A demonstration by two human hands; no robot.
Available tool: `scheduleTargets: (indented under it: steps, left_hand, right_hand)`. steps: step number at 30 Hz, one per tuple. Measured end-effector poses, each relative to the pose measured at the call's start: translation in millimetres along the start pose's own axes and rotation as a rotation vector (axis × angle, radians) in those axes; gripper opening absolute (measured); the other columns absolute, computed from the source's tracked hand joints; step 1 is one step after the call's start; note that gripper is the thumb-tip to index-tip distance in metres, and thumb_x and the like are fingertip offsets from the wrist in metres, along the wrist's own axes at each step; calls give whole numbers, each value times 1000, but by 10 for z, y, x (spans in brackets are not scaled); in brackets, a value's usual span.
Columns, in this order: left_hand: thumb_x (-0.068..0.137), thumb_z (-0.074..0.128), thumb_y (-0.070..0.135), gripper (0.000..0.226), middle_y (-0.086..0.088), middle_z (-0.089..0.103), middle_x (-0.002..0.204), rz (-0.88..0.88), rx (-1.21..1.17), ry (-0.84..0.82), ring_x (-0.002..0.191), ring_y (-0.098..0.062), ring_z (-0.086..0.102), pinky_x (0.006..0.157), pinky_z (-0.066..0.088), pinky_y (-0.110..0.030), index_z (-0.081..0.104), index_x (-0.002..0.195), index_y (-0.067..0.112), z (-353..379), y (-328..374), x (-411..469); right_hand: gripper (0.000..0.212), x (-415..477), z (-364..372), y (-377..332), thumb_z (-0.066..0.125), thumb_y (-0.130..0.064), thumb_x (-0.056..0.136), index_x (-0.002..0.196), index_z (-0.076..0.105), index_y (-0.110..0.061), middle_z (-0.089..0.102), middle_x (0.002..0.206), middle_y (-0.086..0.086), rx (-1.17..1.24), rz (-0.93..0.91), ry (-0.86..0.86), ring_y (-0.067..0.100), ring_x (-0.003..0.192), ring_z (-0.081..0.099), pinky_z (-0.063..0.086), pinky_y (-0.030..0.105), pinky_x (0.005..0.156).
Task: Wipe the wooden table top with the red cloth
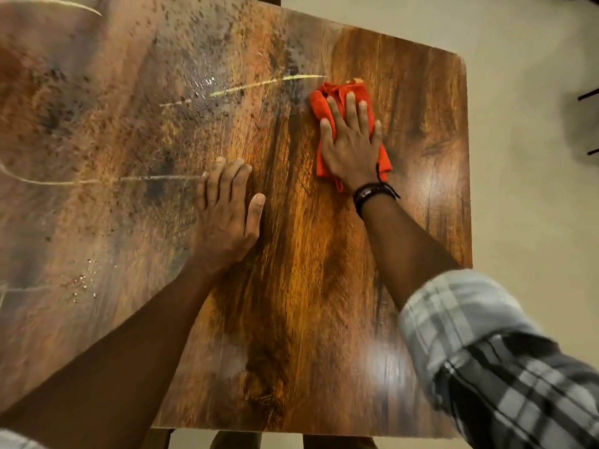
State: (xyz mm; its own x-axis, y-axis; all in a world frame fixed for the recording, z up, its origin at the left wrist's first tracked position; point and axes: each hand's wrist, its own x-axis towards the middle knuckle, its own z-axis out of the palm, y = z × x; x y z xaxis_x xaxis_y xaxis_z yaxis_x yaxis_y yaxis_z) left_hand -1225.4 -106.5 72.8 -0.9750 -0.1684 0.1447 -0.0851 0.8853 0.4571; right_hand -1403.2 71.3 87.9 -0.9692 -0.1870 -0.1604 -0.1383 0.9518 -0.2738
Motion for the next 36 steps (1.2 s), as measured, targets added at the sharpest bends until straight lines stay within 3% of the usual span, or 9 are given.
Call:
scheduleTargets:
  steps: [4,11,17,21,25,30,36]
  left_hand:
    - [102,22,41,57,-9,37,155,10,-19,-6,150,-26,22,122,15,-53,40,146,9,-17,4,-9]
    - [103,23,40,55,-6,38,156,45,40,-33,150,-27,22,122,15,-52,43,146,12,4,-35,-16]
    - [103,22,41,56,-5,36,157,70,26,-57,151,-26,18,121,13,-54,43,147,13,3,-54,-10]
    - [103,22,43,56,-5,36,157,56,32,-53,151,-26,18,121,13,-53,43,146,13,16,-26,-8]
    - [103,22,44,57,-5,35,158,49,28,-60,151,-26,18,121,13,-55,43,146,13,31,-30,7]
    - [103,22,45,58,-4,34,158,23,23,-71,151,-24,18,122,12,-54,41,147,13,16,-22,3]
    - [102,27,43,57,-4,32,160,14,72,-53,151,-23,19,123,10,-50,35,151,14,-5,-3,1]
  right_hand:
    - [54,140,129,-437,18,-48,106,158,10,-37,-1,168,-2,-37,-95,-22,22,155,-3,-6,54,122]
    - [55,-1341,335,-113,23,-50,104,157,21,-37,13,167,-5,-54,-247,37,15,154,8,10,50,123]
    - [57,-2145,26,1132,20,-52,102,157,17,-39,8,167,-8,-79,60,78,15,155,4,11,54,122]
    - [59,-1769,-145,1451,19,-53,100,156,26,-34,17,166,-1,-13,239,168,22,154,14,16,60,119]
    - [61,-948,-238,1382,16,-53,100,158,17,-35,8,168,0,19,322,167,24,155,6,6,61,121]
    - [57,-326,-164,985,18,-51,104,159,13,-35,4,168,1,33,175,110,24,155,1,-3,58,122]
    - [65,-975,121,520,17,-54,101,159,16,-24,6,168,6,-33,-280,10,23,155,0,-4,55,123]
